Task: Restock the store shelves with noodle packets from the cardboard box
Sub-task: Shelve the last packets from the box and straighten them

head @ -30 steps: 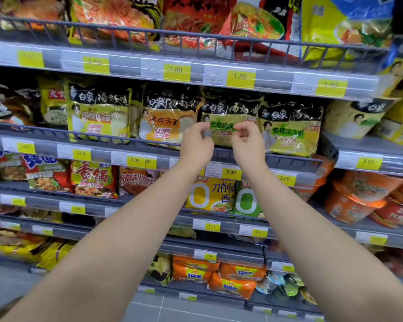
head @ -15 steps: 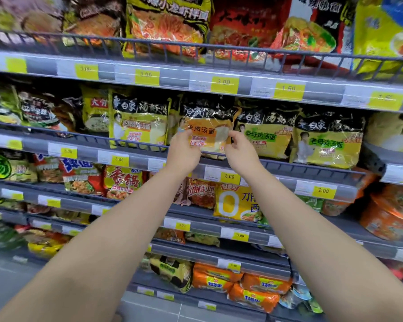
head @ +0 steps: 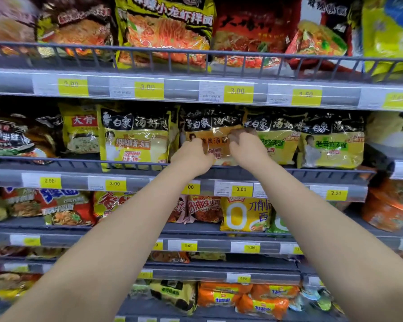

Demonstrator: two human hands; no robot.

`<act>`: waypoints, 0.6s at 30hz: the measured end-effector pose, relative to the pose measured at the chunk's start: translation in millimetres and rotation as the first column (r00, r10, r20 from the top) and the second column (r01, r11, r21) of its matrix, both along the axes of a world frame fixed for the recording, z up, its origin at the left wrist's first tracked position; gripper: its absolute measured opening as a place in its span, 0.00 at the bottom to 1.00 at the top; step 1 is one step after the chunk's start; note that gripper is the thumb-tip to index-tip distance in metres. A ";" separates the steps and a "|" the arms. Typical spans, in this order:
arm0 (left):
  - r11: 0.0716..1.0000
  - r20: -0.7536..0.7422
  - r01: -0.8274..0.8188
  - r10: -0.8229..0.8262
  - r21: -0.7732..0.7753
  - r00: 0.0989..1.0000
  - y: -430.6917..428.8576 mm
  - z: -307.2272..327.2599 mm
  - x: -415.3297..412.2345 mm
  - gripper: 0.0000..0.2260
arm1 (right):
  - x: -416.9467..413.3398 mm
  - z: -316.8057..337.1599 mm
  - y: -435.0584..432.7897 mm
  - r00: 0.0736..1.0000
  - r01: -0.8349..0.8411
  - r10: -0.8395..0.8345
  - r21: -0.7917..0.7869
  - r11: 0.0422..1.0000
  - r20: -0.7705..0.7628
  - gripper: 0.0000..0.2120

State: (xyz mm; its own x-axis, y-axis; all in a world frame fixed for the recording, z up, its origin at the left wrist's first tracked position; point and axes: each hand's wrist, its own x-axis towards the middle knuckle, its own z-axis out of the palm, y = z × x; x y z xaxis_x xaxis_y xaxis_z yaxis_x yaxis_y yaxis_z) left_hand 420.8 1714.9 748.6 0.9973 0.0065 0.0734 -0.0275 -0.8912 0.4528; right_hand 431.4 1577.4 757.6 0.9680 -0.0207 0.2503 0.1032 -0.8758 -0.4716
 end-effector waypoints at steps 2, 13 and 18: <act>1.000 0.037 -0.020 0.020 0.006 0.999 0.8 1.6 -2.2 0.22 | -1.2 5.3 5.6 0.996 -0.011 0.015 -0.048 0.999 0.083 0.17; 0.925 -0.101 -0.148 0.120 -0.349 0.988 -7.1 28.4 22.0 0.08 | -14.4 -19.9 13.7 0.985 0.142 -0.155 -0.150 0.978 -0.081 0.17; 0.866 -0.117 -0.247 0.217 -0.434 0.969 -18.6 22.0 41.1 0.34 | -24.2 -25.3 4.7 0.985 0.127 -0.147 -0.204 0.971 -0.086 0.18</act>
State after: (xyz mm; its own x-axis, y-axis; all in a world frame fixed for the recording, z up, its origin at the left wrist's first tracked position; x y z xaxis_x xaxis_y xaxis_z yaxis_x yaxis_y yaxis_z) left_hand 461.9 1696.3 770.6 0.9653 0.2554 -0.0544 0.1968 -0.5743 0.7947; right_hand 407.2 1582.0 732.3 0.9795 -0.1152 0.1655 -0.0632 -0.9548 -0.2905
